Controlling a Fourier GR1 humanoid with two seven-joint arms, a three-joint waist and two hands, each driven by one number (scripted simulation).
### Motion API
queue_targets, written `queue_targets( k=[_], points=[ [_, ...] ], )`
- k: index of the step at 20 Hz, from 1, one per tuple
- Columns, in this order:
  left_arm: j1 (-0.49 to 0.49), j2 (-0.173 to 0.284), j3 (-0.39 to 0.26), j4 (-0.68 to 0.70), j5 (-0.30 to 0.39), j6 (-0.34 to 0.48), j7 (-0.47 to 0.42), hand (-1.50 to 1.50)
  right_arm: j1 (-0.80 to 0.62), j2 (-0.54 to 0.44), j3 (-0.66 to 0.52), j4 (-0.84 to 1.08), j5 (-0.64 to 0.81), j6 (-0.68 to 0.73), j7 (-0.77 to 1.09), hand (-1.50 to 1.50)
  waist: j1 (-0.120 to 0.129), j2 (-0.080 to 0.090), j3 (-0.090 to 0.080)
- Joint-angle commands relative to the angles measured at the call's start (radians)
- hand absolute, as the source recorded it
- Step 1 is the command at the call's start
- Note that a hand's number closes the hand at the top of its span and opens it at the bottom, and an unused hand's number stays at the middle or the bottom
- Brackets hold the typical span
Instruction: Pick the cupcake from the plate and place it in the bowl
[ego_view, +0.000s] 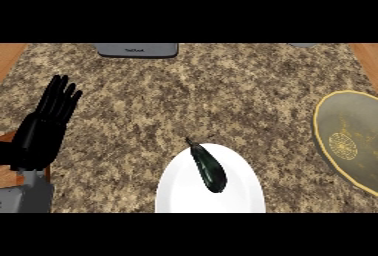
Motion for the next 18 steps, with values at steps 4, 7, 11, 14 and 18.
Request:
queue_targets(
  k=[4, 7, 11, 14, 18],
  points=[
    [0.025, -0.013, -0.015, 0.011, -0.020, -0.022, -0.040, 0.00, -0.162, 0.024, -0.003, 0.393, -0.023, 0.060, -0.050, -1.50, 0.015, 0.004, 0.001],
    [-0.002, -0.012, -0.006, 0.002, -0.009, -0.007, -0.005, 0.00, -0.227, 0.025, 0.005, 0.517, -0.036, 0.071, -0.203, -1.50, 0.010, 0.002, 0.001],
    [-0.032, 0.013, 0.032, 0.055, 0.006, -0.022, -0.012, 0.00, -0.267, 0.043, -0.098, 0.586, -0.128, 0.011, -0.344, -1.50, 0.001, 0.003, 0.001],
    [-0.013, 0.013, 0.028, 0.020, 0.021, -0.024, 0.018, 0.00, -0.262, 0.045, -0.207, 0.566, -0.243, 0.013, -0.372, -1.50, -0.012, -0.004, 0.001],
    [-0.001, 0.006, 0.031, 0.041, 0.003, -0.022, -0.019, 0.00, -0.294, 0.058, -0.359, 0.597, -0.395, 0.004, -0.373, -1.50, -0.021, -0.004, 0.001]
  ],
)
